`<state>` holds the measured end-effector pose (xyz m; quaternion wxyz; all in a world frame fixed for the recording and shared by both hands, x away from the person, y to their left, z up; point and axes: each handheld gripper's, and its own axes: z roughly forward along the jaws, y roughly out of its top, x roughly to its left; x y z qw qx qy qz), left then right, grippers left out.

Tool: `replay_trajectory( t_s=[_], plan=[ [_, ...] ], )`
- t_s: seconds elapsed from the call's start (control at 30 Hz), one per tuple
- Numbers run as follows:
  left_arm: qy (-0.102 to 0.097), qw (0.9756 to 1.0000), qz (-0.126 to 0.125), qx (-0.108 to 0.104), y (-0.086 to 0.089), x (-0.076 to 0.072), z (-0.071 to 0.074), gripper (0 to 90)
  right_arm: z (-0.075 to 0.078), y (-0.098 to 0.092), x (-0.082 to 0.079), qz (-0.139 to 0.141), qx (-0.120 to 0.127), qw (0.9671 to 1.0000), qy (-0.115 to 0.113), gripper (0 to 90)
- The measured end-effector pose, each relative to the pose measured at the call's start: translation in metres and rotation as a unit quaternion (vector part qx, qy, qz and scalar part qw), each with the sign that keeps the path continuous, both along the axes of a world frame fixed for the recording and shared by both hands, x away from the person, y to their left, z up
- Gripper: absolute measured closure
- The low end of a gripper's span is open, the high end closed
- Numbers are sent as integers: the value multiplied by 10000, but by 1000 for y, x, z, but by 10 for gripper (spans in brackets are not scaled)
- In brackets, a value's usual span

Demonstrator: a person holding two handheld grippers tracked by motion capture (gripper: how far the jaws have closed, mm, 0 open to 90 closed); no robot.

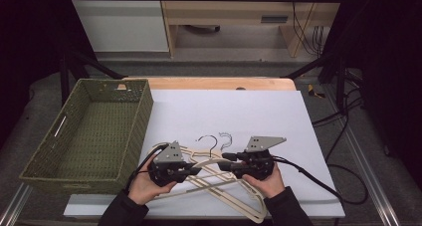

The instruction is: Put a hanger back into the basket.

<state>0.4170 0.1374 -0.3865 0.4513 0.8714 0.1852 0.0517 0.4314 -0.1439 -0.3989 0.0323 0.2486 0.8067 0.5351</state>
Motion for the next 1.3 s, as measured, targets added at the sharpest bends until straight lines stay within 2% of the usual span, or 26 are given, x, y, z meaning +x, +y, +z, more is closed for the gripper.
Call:
replay_trajectory(
  t_s=[0.1,0.17,0.2,0.23,0.33,0.37,0.4,0.43,0.5,0.53,0.67,0.7,0.87,1.03,1.07,1.1,1.3],
  plan=[
    [-30,10000,0,-2,-1,-2,1,851,1,0,0,-67,5,9999,-91,556],
    [-38,10000,58,-30,-1,-3,2,856,3,-3,-2,-152,35,9997,-191,494],
    [-101,9998,182,-41,0,-4,3,857,5,-4,-2,-209,49,9995,-245,466],
    [-101,9998,182,-41,0,-4,3,857,5,-4,-2,-209,49,9995,-245,466],
    [-186,9991,380,-44,2,-4,5,857,9,-11,-4,-367,120,9983,-432,388],
    [-244,9984,504,-62,4,-4,7,857,11,-15,-5,-540,97,9970,-541,329],
    [-244,9984,504,-62,4,-4,7,857,11,-15,-5,-540,97,9970,-541,329],
    [-278,9979,585,-76,6,-4,9,857,12,-17,-5,-611,104,9963,-590,288],
    [-351,9969,693,-113,8,-5,11,858,15,-25,-7,-844,133,9939,-693,211],
    [-379,9961,780,-173,10,-5,14,857,17,-33,-7,-1067,156,9914,-738,165],
    [-391,9951,859,-291,14,-6,19,857,19,-48,-7,-1379,301,9872,-745,120],
    [-411,9947,884,-326,15,-7,21,857,19,-48,-7,-1379,301,9872,-745,120],
    [-531,9921,1046,-438,24,-8,32,857,19,-63,-6,-1700,334,9820,-752,86],
    [-700,9896,1109,-587,34,-12,49,857,17,-70,-4,-1785,339,9808,-707,74],
    [-744,9891,1117,-601,37,-12,53,857,17,-72,-3,-1870,333,9793,-696,69],
    [-762,9887,1128,-622,39,-12,57,857,17,-72,-3,-1870,333,9793,-696,69],
    [-879,9857,1260,-697,56,-3,84,858,17,-76,-4,-1919,302,9785,-700,59]
  ],
)
